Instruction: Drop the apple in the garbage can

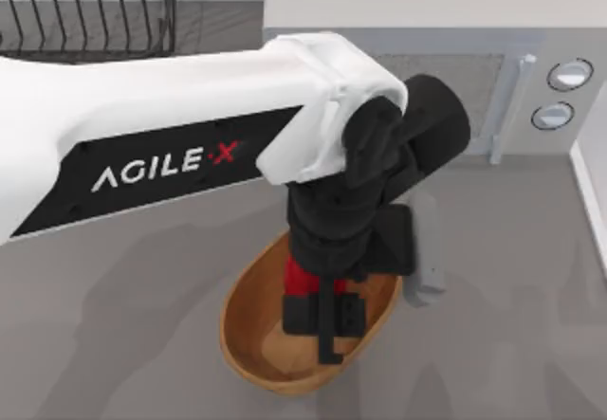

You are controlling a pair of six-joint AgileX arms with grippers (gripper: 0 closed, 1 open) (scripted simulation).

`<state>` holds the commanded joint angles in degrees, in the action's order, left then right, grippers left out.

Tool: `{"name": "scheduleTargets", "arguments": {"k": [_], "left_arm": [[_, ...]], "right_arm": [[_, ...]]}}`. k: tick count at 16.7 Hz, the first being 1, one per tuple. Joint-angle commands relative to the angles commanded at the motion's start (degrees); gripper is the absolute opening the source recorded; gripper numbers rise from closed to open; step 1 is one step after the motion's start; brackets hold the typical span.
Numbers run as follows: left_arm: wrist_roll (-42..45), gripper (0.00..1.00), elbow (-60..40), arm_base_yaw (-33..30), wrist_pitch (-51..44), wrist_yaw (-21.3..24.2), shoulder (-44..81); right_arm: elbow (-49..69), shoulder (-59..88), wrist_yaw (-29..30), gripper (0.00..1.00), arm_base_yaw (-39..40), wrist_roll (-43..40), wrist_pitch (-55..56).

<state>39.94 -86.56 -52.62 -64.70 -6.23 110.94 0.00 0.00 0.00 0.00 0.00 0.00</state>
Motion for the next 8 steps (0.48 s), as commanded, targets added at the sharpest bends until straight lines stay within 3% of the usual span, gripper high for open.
{"name": "scheduleTargets", "arguments": {"k": [5, 8], "left_arm": [[0.0, 0.98, 0.0, 0.0, 0.0, 0.0, 0.0], [0.0, 1.00, 0.0, 0.0, 0.0, 0.0, 0.0]], "right_arm": [[0.0, 0.0, 0.0, 1.00, 0.0, 0.0, 0.0], [0.0, 0.0, 0.0, 1.00, 0.0, 0.0, 0.0]]}}
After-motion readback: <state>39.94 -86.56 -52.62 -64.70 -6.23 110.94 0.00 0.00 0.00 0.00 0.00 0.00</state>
